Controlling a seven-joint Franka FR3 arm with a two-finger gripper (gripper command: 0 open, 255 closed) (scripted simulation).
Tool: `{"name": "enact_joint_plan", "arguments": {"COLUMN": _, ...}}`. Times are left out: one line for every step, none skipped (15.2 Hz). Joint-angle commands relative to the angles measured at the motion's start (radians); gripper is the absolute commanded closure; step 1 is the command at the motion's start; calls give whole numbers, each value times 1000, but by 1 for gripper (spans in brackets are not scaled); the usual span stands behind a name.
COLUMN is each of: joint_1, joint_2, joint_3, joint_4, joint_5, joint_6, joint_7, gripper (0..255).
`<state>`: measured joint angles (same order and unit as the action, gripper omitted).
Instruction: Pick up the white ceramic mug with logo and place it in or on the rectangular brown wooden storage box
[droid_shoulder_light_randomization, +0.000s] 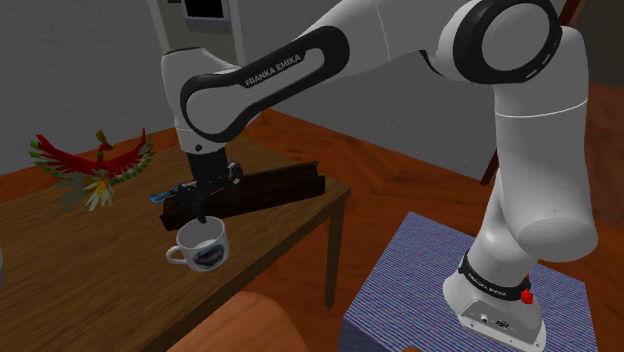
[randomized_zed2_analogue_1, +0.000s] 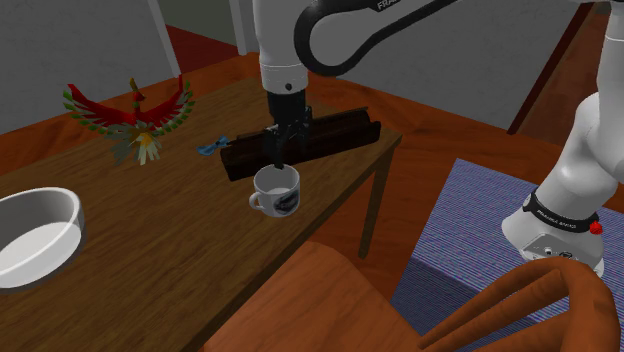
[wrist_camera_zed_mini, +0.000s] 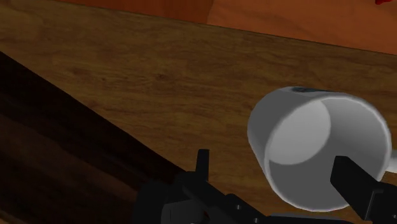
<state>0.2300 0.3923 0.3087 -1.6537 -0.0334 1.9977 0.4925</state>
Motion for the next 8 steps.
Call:
{"name": "enact_joint_plan", "arguments": {"joint_1": 9, "joint_2": 28, "joint_3": -1, "joint_4": 9, "joint_5": -9, "joint_6": 19, "joint_7": 10, "gripper": 0}}
{"name": "enact_joint_plan", "arguments": {"joint_1": 10, "joint_2": 32, "joint_3": -2, "joint_4": 2, "joint_5": -10, "joint_6": 31, "joint_7": 10, "gripper": 0}}
{"name": "enact_joint_plan", "arguments": {"joint_1": 11, "joint_2": 37, "joint_3": -3, "joint_4": -5, "joint_5": -12, "joint_6": 42, "joint_7": 11, "gripper": 0}}
{"name": "enact_joint_plan", "arguments": {"joint_1": 12, "joint_2": 41, "joint_3": -3, "joint_4": -13, "joint_5": -13, "joint_6": 54, "joint_7": 12, "gripper": 0}}
{"name": "enact_joint_plan", "arguments": {"joint_1": 12, "joint_2": 46, "joint_3": -4, "joint_4": -19, "joint_5": -15, "joint_6": 65, "joint_7": 13, "gripper": 0}}
{"name": "enact_joint_plan", "arguments": {"joint_1": 13, "joint_2": 51, "joint_3": -4, "joint_4": -26, "joint_5": -16, "joint_6": 77, "joint_7": 14, "gripper": 0}}
{"name": "enact_joint_plan", "arguments": {"joint_1": 14, "joint_2": 54, "joint_3": -5, "joint_4": -30, "joint_5": -17, "joint_6": 83, "joint_7": 15, "gripper": 0}}
{"name": "enact_joint_plan", "arguments": {"joint_1": 14, "joint_2": 54, "joint_3": -5, "joint_4": -30, "joint_5": -17, "joint_6": 83, "joint_7": 15, "gripper": 0}}
